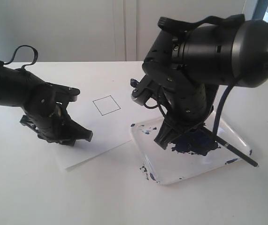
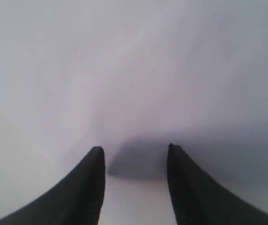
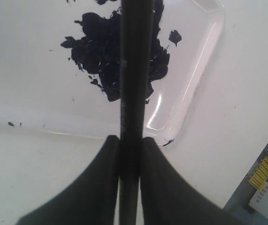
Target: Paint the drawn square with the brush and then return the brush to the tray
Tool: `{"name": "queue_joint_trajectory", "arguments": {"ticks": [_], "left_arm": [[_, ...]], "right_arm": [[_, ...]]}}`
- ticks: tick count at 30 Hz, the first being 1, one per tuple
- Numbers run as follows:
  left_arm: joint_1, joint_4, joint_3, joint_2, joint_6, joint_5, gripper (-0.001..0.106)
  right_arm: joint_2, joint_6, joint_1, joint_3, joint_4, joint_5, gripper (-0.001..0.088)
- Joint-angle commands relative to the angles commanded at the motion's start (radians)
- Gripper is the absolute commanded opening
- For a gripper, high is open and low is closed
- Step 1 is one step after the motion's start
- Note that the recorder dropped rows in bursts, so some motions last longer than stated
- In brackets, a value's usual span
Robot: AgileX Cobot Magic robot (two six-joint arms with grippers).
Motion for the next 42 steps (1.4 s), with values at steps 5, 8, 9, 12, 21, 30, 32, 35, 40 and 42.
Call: {"name": "queue_joint_trajectory", "arguments": {"ticks": [5,8,9,12,21,30,32,35,40,42], "left_arm": [[0.0,0.007,0.0,0.0,-0.04,0.165,0.048],[-0.001,-0.001,0.003,-0.006,-0.045,0.224,0.048],[-0.001,-0.005,0.012,-0.015,-0.045,0.228,0.048],[-0.001,-0.005,0.067,-0.068,-0.061,0.184,0.048],[-0.001,-0.077,0.288,-0.226,-0.073,0.053,0.048],[-0.002,-0.173,0.529,-0.333,-0.033,-0.2,0.048],[-0.002,-0.192,0.564,-0.352,-0.021,-0.232,0.048],[-0.002,-0.225,0.602,-0.371,-0.007,-0.285,0.048],[-0.002,-0.258,0.628,-0.397,0.011,-0.297,0.048],[-0.002,-0.264,0.63,-0.403,0.011,-0.297,0.048]], "right_arm": [[0.015,-0.006,0.002,0.0,0.0,0.009,0.0],[0.026,-0.006,0.006,0.0,0.0,0.008,0.0],[0.03,-0.011,0.009,0.0,-0.004,0.008,0.0],[0.039,-0.015,0.023,0.0,-0.015,0.011,0.0],[0.045,-0.015,0.082,0.0,-0.038,-0.004,0.0],[0.055,-0.041,0.178,-0.002,-0.119,0.05,0.0],[0.081,-0.039,0.198,-0.016,-0.149,0.05,0.0],[0.144,-0.039,0.223,-0.051,-0.188,0.05,0.0],[0.265,-0.039,0.245,-0.131,-0.226,0.05,0.0],[0.299,-0.039,0.251,-0.162,-0.226,0.05,0.0]]}}
